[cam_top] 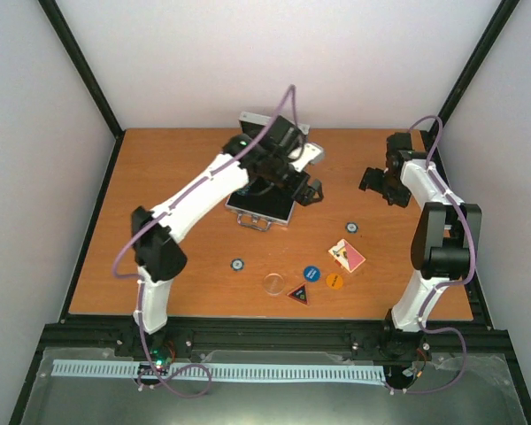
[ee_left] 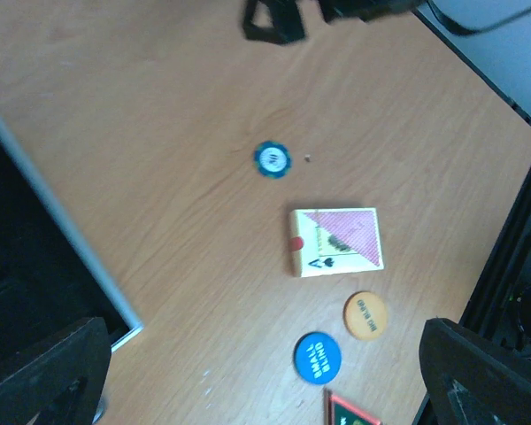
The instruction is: Pack up texas hold em set
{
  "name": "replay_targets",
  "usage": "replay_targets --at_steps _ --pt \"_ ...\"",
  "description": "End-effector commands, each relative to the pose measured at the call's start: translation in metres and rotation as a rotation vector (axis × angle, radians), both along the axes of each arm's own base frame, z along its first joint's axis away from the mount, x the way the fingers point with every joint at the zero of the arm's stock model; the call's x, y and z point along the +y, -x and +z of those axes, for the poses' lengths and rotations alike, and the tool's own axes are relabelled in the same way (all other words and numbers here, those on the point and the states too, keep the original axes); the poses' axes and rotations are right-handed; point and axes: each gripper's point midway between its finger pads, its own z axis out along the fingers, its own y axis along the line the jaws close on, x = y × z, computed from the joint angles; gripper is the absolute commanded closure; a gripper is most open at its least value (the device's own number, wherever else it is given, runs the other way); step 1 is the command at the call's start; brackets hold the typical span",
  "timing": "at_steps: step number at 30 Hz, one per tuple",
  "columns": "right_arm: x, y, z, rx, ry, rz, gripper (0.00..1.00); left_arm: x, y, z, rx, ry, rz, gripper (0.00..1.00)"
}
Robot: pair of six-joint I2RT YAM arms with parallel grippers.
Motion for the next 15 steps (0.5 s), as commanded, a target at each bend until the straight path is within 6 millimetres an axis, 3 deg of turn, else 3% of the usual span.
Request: replay_targets --at_steps 1,4,6,11,12,13,15 --pt "0.012 -0.021 0.011 -0.063 -0.059 -0.007 0.0 -0.046 0.017 -0.011 0.012 0.021 -0.121 0.03" --pt "0.015 -0.021 0.011 -0.065 -0.072 0.019 0.0 -0.05 0.024 -0.028 0.026 -0.04 -0.123 0.05" --pt "0.018 -0.019 0.009 -0.067 -0.087 0.03 0.0 -0.038 0.028 -0.036 0.032 -0.114 -0.096 0.07" --pt "0.024 -0.011 0.001 -0.066 -0.119 0.036 0.0 0.039 0.037 -0.07 0.048 -0.383 0.114 0.06" --pt "0.024 -0.008 -0.002 -0.061 -0.119 0.034 0.0 0.059 0.044 -0.07 0.038 -0.401 0.162 0.06" --pt "0.024 -0.006 -0.004 -0.055 -0.118 0.032 0.0 0.073 0.052 -0.088 0.066 -0.432 0.204 0.06" --pt "0.026 -0.001 -0.008 -0.048 -0.128 0.034 0.0 0.103 0.072 -0.094 0.091 -0.395 0.293 0.08"
